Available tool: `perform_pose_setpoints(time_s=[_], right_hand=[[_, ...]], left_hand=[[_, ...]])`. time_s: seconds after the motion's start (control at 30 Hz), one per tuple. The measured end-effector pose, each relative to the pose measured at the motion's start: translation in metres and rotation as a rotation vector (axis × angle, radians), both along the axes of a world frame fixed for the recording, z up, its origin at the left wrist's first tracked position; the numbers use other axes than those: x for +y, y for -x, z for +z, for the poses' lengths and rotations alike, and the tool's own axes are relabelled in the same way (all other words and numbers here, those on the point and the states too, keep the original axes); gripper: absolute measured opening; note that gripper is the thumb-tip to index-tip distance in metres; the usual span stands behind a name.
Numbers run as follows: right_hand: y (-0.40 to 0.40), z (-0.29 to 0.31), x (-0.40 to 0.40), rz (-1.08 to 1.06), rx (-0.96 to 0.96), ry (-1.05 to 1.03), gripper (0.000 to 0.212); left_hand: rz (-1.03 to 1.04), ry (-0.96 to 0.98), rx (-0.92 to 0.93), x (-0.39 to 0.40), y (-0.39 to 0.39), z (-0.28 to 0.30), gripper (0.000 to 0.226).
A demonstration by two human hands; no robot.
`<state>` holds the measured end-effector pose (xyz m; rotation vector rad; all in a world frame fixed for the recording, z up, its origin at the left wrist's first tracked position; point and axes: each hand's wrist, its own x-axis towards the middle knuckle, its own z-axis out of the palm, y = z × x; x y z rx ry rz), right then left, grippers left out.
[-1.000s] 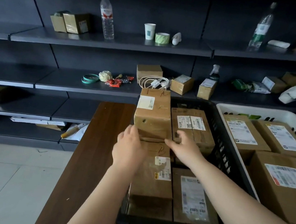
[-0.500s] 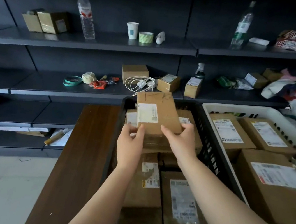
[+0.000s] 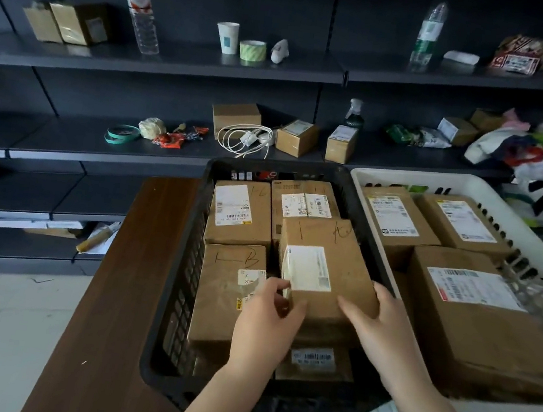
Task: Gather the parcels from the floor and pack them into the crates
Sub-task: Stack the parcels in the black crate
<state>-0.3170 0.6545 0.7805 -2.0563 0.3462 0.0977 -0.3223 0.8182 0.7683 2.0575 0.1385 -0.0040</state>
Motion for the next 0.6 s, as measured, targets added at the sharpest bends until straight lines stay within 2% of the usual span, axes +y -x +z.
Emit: perform_pose_setpoints(time_s=[0.13,0.23,0.33,0.47,0.53,0.6], right_hand=[[-0.004,-0.013,0.003,0.088,0.187,0.035,0.058],[-0.026,-0.027,0.021,0.212,0.333,0.214,0.046],[-0.044,-0.037,0.038,0.277,0.348,0.390,0.027],[-0.051,-0.048,0.040,0.196,0.366,0.328,0.017],[-0.052,-0.049,0.038,0.181,0.371,0.267,0.013],[-0.050,-0.046,0.037,0.171,0.377,0.219,0.018]], left_hand=[[-0.051,-0.236,0.032,0.008,0.001,-0.007,0.025],[-0.101,-0.466,0.171,0.014,-0.011,-0.011,0.018],[-0.127,-0.560,0.282,0.014,-0.021,-0.016,0.019],[-0.122,-0.584,0.255,0.014,-0.027,-0.026,0.023],[-0.098,-0.599,0.232,0.012,-0.029,-0.030,0.033],[-0.062,-0.610,0.228,0.010,-0.030,-0.031,0.046]])
